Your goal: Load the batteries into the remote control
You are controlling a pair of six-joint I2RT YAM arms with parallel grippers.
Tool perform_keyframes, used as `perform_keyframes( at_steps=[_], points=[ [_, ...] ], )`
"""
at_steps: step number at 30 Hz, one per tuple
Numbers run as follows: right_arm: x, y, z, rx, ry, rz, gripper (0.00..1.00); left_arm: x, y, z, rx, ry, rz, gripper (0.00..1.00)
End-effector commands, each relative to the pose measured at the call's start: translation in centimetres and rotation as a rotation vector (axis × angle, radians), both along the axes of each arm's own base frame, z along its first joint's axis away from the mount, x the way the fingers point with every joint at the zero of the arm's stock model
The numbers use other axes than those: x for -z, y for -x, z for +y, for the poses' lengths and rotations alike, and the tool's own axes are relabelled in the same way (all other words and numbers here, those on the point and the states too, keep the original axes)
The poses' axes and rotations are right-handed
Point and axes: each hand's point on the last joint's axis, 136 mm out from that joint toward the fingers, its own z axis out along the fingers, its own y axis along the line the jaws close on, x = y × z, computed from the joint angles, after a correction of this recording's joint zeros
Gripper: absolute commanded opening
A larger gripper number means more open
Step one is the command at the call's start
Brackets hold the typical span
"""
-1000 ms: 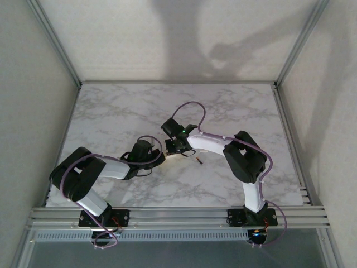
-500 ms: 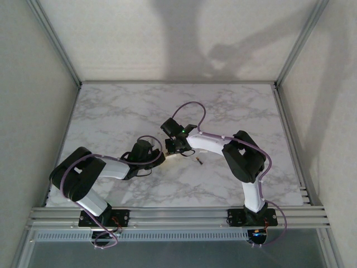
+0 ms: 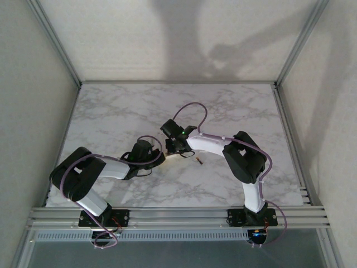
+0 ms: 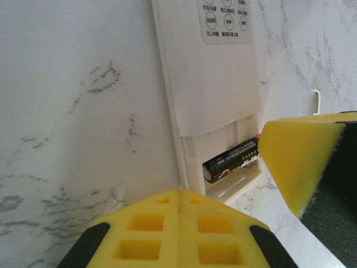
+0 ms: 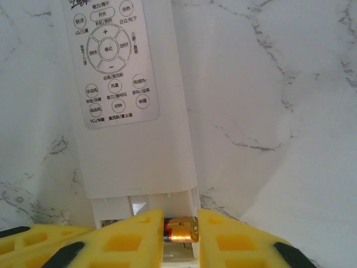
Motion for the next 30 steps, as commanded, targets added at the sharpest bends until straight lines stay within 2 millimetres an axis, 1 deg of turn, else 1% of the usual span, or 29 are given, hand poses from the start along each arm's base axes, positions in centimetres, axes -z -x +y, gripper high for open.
perform_keyframes(
  at_steps=[1, 7, 15, 18, 22, 25, 28, 29, 30],
  points=[
    [1.6, 3.7, 1.4, -0.039, -0.02, 0.105, 0.21, 0.4, 0.0, -0.2, -0.009, -0.021, 0.012, 0.0],
    [1.2, 4.0, 0.9, -0.015, -0.022, 0.111, 0.2, 0.5, 0.0, 0.1, -0.02, -0.031, 0.013, 0.0],
    [1.3, 4.3, 1.5, -0.024, -0.048, 0.126, 0.2, 0.3, -0.2, -0.1, -0.017, -0.022, 0.009, 0.0],
    [1.2, 4.1, 1.2, -0.016, -0.03, 0.113, 0.21, 0.3, -0.2, 0.0, -0.021, -0.027, 0.007, 0.0],
    [0.8, 3.4, -0.1, 0.018, 0.009, 0.08, 0.27, 0.1, -0.2, 0.2, -0.028, -0.037, 0.003, 0.0],
    [0.3, 2.7, -0.5, 0.046, -0.009, 0.07, 0.31, 0.0, -0.2, 0.5, -0.037, -0.042, -0.003, 0.0],
    [-0.1, 2.2, -0.7, 0.068, -0.023, 0.061, 0.31, -0.3, -0.1, 0.7, -0.044, -0.047, -0.01, 0.0],
    [-0.2, 2.1, -0.7, 0.074, -0.03, 0.06, 0.33, -0.4, -0.1, 0.9, -0.047, -0.052, -0.013, 0.0],
    [-0.3, 2.0, -0.8, 0.079, -0.034, 0.059, 0.36, -0.5, -0.2, 1.1, -0.051, -0.059, -0.015, 0.0]
  ],
)
